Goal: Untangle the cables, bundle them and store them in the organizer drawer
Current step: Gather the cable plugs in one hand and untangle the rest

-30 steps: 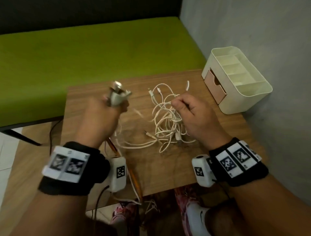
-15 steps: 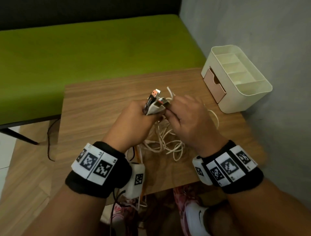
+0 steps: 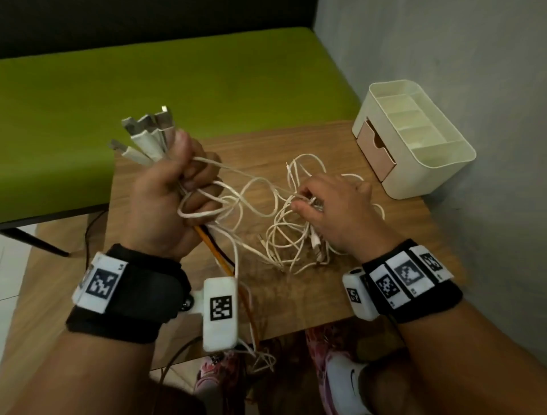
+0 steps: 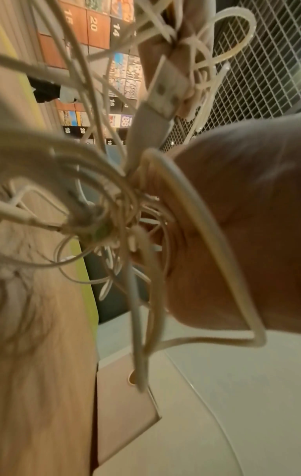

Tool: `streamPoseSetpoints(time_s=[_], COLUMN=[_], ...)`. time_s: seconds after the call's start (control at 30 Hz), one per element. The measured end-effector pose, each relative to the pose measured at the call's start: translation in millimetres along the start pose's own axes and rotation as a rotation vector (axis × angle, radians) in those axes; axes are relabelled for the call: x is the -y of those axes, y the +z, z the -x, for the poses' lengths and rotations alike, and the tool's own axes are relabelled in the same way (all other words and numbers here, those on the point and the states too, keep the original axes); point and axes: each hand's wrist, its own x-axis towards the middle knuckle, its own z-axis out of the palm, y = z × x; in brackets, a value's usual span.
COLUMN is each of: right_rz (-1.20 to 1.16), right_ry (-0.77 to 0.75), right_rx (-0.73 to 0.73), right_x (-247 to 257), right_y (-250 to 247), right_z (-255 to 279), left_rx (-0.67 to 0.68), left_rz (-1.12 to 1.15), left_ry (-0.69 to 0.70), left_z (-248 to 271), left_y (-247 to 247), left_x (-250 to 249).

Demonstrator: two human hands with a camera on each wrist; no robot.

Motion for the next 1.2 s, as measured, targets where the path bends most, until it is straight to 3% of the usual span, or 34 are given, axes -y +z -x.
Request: streamPoseSetpoints(time_s=[0.1, 0.2, 0.3, 0.37, 0.47, 0.57, 0.67, 0.87, 1.03, 1.2], right_rz=[-0.133, -0.338, -0.293, -0.177, 0.005, -0.027, -0.069, -0.063, -0.276, -0.211], right_ry=[-0.066, -0.130, -0.163, -0.160, -0.204, -0.196, -0.121, -0.218, -0.101, -0.113], right_rx=[-0.077, -0.160, -0.155, -0.141, -0.102, -0.040, 0.055, -0.001, -0.153, -0.165], right_x=[-2, -7, -6, -3, 8, 19, 18, 22, 21, 21], right_y=[-5, -11, -8, -5, 1, -6, -8, -2, -13, -6], right_z=[4, 5, 5, 5, 7, 7, 9, 11, 10, 9], left_rx=[-0.235, -0.436, -0.492, -0.489, -0.349, -0.105, -0.036, 0.051, -0.006, -0.184], left_rz=[-0.258, -0.902, -1.496, -1.650, -1.567, -1.536, -1.556, -1.462, -1.442, -1.118], left_ry=[-0.017, -0.054, -0.181, -0.026, 0.239, 0.077, -0.110, -0.128, -0.113, -0.004], left_z=[-1, -2, -3, -3, -3, -5, -10, -14, -13, -13], left_y=[-6, -5, 2, 14, 30, 40, 34, 25, 20, 22], left_x=[-1, 0, 4, 7, 19, 40, 50, 44, 44, 38])
